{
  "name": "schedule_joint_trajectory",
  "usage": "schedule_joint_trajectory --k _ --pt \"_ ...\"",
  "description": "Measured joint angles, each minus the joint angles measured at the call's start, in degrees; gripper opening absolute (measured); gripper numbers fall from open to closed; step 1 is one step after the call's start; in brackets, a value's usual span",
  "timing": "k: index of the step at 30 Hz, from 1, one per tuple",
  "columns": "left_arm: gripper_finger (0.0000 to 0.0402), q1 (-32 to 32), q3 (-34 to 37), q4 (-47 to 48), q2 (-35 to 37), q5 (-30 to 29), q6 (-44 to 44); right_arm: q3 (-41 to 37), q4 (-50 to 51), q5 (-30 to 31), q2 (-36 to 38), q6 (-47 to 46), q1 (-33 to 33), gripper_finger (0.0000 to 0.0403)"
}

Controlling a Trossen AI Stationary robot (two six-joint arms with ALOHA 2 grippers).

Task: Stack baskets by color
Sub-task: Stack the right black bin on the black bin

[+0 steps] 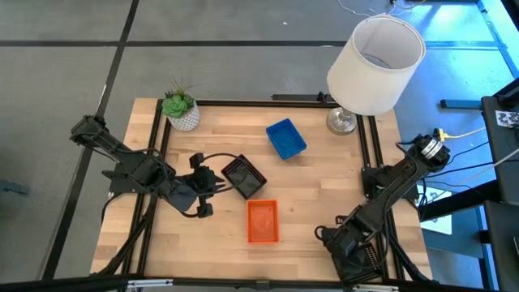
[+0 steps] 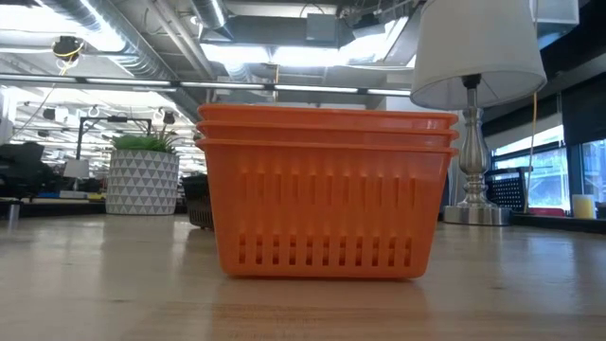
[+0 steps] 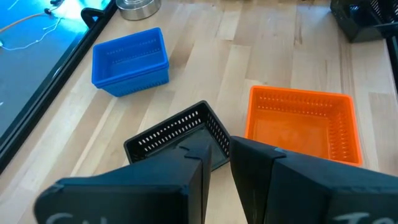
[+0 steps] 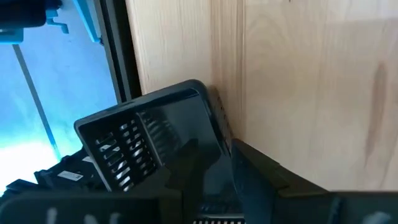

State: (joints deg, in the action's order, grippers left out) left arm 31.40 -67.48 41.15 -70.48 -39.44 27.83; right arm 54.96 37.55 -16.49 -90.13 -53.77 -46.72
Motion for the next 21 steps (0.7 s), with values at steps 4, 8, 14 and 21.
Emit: schedule_joint_trajectory --k 4,8,14,21 --pt "0.0050 0.00 0.00 0.02 0.00 0.00 -0.02 0.00 -0.03 0.29 0.00 -2.69 -0.90 0.0094" --pt "0.0050 0.00 0.00 0.00 0.00 -0.09 -0.02 0.02 0.17 2.88 -0.12 -3.63 -1.60 0.0094" --pt "0.0050 0.00 -0.02 0.02 0.00 -0.09 -0.02 0.02 0.03 5.46 -0.24 -4.65 -1.93 0.0094" --pt "0.0050 0.00 -0.02 0.00 0.00 -0.09 -0.02 0.04 -1.41 3.86 -2.52 -4.68 -2.31 0.0094"
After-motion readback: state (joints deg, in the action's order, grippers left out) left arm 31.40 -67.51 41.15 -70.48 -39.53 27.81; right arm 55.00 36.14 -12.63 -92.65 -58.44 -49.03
